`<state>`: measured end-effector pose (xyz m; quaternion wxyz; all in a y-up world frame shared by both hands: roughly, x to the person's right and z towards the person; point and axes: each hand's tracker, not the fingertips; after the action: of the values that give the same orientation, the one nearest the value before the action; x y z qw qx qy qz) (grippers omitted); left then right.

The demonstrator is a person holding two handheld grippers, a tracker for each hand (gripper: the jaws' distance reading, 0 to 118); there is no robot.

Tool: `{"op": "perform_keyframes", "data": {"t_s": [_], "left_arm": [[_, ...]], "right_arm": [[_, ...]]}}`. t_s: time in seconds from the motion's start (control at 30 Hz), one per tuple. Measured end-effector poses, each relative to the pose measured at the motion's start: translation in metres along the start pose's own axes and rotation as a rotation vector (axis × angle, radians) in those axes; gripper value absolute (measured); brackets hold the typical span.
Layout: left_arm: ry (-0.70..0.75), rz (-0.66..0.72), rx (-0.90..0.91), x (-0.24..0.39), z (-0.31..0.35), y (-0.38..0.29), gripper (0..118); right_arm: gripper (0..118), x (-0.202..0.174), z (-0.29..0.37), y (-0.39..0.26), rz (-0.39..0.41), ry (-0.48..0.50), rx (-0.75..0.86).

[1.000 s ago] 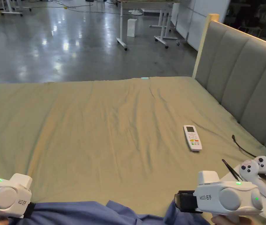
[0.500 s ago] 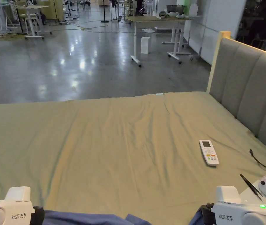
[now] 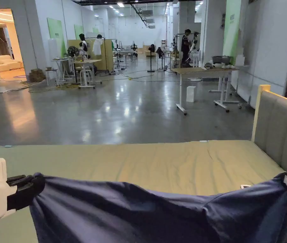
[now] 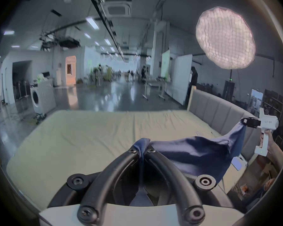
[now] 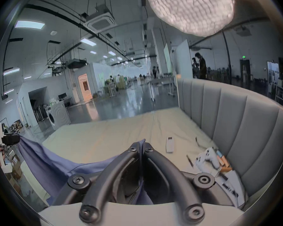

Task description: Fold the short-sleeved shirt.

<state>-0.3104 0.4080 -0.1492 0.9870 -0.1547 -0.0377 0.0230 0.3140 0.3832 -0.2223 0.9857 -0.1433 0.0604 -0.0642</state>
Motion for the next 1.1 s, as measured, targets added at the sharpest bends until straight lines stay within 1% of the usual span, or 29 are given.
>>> {"op": "perform_keyframes", "data": {"t_s": [0.1,0.17,0.2,0.23,0.3,0.33,0.37,0.4,0.47,0.5,0.53,0.6,0.7,0.8,0.83,0.87,0.97,1.0,1.07,1.1], "left_arm": [[0.004,0.051,0.087,0.0,0.032,0.036,5],[0.023,0.028,0.119,-0.001,0.046,0.055,5],[0.035,0.016,0.133,-0.004,0.053,0.065,5],[0.043,0.002,0.145,-0.004,0.06,0.077,5],[0.077,-0.029,0.179,-0.003,0.07,0.096,5],[0.077,-0.032,0.192,-0.003,0.078,0.104,5],[0.08,-0.041,0.207,-0.003,0.083,0.113,5],[0.083,-0.042,0.226,-0.005,0.087,0.121,5],[0.09,-0.031,0.244,-0.007,0.095,0.14,5],[0.101,-0.036,0.254,-0.006,0.093,0.139,5],[0.12,-0.036,0.27,-0.006,0.095,0.146,5],[0.128,-0.035,0.278,-0.006,0.098,0.164,5],[0.175,-0.028,0.326,-0.005,0.092,0.172,5],[0.181,-0.017,0.349,-0.022,0.097,0.172,5],[0.176,-0.013,0.341,-0.025,0.095,0.175,5],[0.176,-0.008,0.339,-0.023,0.092,0.171,5],[0.179,0.0,0.327,-0.027,0.081,0.17,5],[0.175,0.001,0.328,-0.028,0.078,0.168,5],[0.165,0.004,0.321,-0.031,0.07,0.17,5],[0.169,0.004,0.312,-0.032,0.066,0.171,5]], "right_arm": [[3,-0.01,0.018,0.036,0.007,-0.014,0.068],[3,-0.014,0.03,0.059,-0.023,0.005,0.114],[3,-0.017,0.034,0.072,-0.034,0.015,0.111],[3,-0.022,0.043,0.08,-0.038,0.003,0.146],[3,-0.033,0.051,0.102,-0.007,0.001,0.182],[3,-0.039,0.054,0.111,0.039,0.002,0.202],[3,-0.044,0.059,0.124,0.03,-0.032,0.217],[3,-0.049,0.061,0.134,0.03,-0.038,0.215],[3,-0.057,0.064,0.154,0.065,-0.039,0.266],[3,-0.06,0.065,0.161,0.056,-0.042,0.257],[3,-0.066,0.069,0.169,0.069,-0.068,0.28],[3,-0.075,0.071,0.185,0.079,-0.071,0.282],[3,-0.083,0.069,0.201,0.117,-0.077,0.321],[3,-0.084,0.061,0.208,0.1,-0.071,0.315],[3,-0.086,0.061,0.209,0.101,-0.076,0.32],[3,-0.088,0.06,0.211,0.119,-0.07,0.33],[3,-0.085,0.054,0.215,0.093,-0.062,0.326],[3,-0.085,0.052,0.217,0.098,-0.064,0.33],[3,-0.084,0.044,0.217,0.08,-0.061,0.301],[3,-0.084,0.041,0.22,0.102,-0.066,0.318]]}}
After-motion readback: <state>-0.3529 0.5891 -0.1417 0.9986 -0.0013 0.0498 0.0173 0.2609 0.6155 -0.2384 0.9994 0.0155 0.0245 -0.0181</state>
